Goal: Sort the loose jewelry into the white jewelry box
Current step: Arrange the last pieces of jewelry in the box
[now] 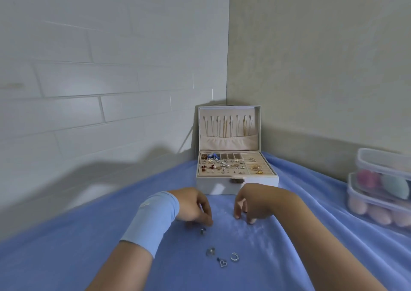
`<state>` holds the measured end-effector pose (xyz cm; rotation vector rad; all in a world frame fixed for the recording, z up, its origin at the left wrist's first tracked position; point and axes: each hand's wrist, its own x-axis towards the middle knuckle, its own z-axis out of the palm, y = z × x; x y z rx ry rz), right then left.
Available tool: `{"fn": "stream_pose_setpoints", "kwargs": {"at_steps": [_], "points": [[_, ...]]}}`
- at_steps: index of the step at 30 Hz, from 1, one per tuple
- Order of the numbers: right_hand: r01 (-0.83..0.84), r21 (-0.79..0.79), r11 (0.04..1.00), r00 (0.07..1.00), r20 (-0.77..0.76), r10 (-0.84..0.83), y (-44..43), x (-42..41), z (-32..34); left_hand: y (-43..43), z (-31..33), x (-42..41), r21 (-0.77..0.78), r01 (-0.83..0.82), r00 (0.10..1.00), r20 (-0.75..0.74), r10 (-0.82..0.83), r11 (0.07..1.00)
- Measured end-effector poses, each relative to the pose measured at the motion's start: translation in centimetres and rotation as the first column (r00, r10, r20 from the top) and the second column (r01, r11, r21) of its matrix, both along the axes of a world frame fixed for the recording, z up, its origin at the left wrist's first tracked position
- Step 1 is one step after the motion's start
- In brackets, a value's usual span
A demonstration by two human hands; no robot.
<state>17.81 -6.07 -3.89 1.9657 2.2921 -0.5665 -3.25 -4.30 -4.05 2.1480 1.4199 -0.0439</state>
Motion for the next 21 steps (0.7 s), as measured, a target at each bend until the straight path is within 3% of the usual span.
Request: {"fn": "stream_pose_setpoints", "kwargs": {"at_steps": [5, 10, 15, 21], "points": [[-0.010, -0.022, 1.000, 0.998, -0.063, 0.008, -0.8, -0.8, -0.1, -0.7, 0.0, -0.1, -0.056, 0.015, 0.994, -0.109, -0.021, 0.998], [-0.073, -0.119, 0.990, 0.981, -0.190, 0.049, -2.7, -1.8, 1.2, -0.3, -0.4, 0.0, -0.036, 0.006, 0.997, -0.074, -0.009, 0.999], [-0.146, -0.243, 0.959, 0.982, -0.151, 0.111, -4.1, -2.4, 1.5, -0.3, -0.7, 0.2, 0.020, 0.005, 1.000, 0.029, -0.006, 1.000], [-0.146, -0.215, 0.966, 0.989, -0.047, 0.139, -4.8, -3.2, 1.1, -0.9, -1.1, 0.6, 0.065, 0.025, 0.998, 0.060, -0.029, 0.998]]}}
